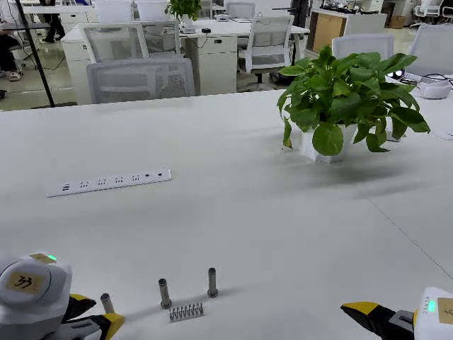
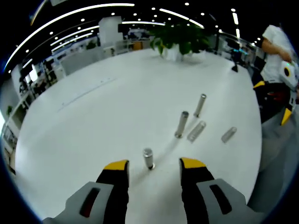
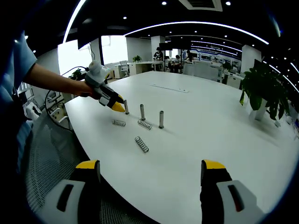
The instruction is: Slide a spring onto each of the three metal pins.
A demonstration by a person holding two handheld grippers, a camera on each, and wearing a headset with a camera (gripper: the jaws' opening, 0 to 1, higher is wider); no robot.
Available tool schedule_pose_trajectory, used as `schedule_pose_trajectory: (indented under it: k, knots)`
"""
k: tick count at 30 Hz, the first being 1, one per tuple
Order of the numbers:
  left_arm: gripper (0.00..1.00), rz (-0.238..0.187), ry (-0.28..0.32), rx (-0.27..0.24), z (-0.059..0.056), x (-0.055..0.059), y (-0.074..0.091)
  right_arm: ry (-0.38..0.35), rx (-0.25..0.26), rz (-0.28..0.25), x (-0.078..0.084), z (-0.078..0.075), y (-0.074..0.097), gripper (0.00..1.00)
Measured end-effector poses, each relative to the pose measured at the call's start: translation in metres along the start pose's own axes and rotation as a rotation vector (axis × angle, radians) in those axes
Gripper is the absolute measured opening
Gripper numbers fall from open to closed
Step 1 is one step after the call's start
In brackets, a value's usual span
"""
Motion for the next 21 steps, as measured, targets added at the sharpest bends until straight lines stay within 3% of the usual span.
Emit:
schedule_pose_trajectory:
  k: [8, 11, 13, 17, 21]
  knots:
    - [0.87, -0.059, 0.025, 0.078, -0.007, 0.01, 0.01, 0.002, 0.0, -0.001, -0.002, -0.004, -0.003, 0.91]
    - [1.0, -0.094, 0.021, 0.077, -0.009, 0.015, 0.017, 0.003, -0.002, -0.002, -0.003, -0.005, -0.004, 0.91]
    - [1.0, -0.113, 0.023, 0.117, -0.012, 0.018, 0.023, 0.003, -0.004, -0.004, -0.003, -0.007, -0.005, 0.91]
    - [1.0, -0.172, 0.038, 0.13, -0.013, 0.022, 0.036, -0.005, 0.001, -0.02, -0.004, -0.012, -0.005, 0.94]
    - [1.0, -0.193, 0.042, 0.152, -0.015, 0.025, 0.045, -0.012, 0.015, -0.028, -0.005, -0.017, -0.004, 0.99]
Point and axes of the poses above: the centre of the closed fingertips' face, and the gripper's own axes: y roughly backward along the fingers, z roughly to its left, x roughly out of its underside, the point moved 9 cm from there along y, roughly backward along the fingers, and after that the axes turned 11 degrees about -x, right-handed, at the moved point
